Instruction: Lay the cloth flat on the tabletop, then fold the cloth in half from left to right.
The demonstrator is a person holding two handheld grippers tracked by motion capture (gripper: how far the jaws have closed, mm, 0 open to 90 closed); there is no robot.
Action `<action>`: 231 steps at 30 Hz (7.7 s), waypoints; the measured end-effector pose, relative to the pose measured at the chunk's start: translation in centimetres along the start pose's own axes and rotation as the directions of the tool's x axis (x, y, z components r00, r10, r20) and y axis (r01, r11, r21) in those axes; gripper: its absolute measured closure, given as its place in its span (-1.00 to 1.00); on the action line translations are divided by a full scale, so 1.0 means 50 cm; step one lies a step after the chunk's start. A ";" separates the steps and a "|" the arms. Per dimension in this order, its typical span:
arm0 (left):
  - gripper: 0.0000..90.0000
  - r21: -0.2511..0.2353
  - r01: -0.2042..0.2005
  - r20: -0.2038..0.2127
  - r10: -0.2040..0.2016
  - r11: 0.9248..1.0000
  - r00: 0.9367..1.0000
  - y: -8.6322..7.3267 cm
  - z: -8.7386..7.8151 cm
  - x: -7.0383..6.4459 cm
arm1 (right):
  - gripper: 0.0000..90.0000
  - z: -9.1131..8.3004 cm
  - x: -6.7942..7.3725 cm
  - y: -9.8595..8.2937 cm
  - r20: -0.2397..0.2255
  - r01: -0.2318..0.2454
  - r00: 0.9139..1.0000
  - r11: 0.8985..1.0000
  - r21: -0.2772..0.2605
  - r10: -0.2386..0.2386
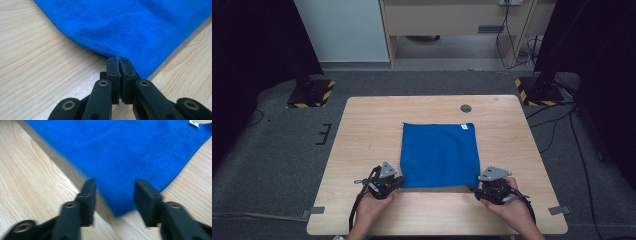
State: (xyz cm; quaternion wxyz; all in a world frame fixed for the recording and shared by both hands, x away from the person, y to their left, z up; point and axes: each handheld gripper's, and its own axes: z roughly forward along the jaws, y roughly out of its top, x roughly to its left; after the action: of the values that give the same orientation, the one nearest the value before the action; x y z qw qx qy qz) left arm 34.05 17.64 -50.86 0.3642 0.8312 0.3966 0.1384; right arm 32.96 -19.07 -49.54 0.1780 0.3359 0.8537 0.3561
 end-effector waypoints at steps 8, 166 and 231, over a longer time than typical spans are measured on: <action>0.92 0.022 0.003 -0.023 -0.002 1.000 1.000 -0.006 0.000 0.007 | -0.14 0.001 -0.009 0.003 0.022 -0.042 0.999 0.998 -0.035 0.043; -0.50 -0.091 0.081 -0.057 -0.087 0.993 0.995 0.164 0.097 0.236 | 0.90 0.267 0.292 0.213 -0.253 0.036 0.966 0.998 -0.044 -0.046; 0.97 -0.144 0.091 -0.050 -0.099 0.985 0.994 0.231 0.153 0.230 | 0.92 0.201 0.309 0.200 -0.194 0.018 0.980 0.988 -0.153 -0.047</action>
State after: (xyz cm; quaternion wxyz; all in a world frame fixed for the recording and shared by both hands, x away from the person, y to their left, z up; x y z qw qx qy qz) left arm 51.90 17.73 -48.60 0.4167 0.7793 0.4352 0.1724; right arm 31.90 1.90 -50.13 0.1235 0.2706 0.8431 0.4480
